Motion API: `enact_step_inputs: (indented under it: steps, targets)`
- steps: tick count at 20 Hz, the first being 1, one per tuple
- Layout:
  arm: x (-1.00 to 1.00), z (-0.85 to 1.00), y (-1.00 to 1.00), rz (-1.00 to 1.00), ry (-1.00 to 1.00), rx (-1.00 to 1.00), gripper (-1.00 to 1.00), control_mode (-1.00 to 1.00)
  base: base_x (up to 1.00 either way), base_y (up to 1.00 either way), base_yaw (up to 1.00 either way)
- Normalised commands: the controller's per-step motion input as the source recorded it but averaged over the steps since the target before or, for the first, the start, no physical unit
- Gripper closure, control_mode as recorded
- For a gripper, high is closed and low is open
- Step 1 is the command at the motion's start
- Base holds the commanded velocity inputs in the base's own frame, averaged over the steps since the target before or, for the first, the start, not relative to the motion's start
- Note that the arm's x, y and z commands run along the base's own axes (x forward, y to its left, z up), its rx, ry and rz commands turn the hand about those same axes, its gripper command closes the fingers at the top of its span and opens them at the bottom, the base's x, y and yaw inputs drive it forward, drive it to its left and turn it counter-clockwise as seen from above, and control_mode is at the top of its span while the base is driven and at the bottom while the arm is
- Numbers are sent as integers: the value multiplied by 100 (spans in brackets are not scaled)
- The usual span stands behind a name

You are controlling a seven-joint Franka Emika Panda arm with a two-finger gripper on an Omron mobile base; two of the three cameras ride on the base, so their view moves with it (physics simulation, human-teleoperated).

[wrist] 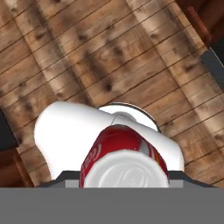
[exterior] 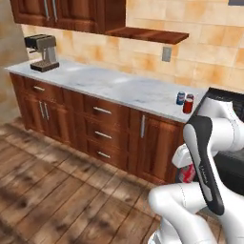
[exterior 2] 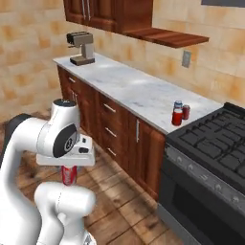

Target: Four empty soda cans are scattered around the kitchen. Gather all the cans and cluster them next to the stove for recycling.

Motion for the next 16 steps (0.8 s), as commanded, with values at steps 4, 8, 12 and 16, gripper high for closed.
enact_step_inputs:
  steps: [4, 8, 12, 16]
  targets:
    - [0, 0, 0, 0, 0, 0, 100, 100, 47, 70, -69]
    - [0, 0, 0, 0, 0, 0, 100, 100, 98, 100, -41]
    - [0, 0, 0, 0, 0, 0, 100, 100, 98, 69, -50]
    - [0, 0, 0, 0, 0, 0, 100, 100, 62, 18, -77]
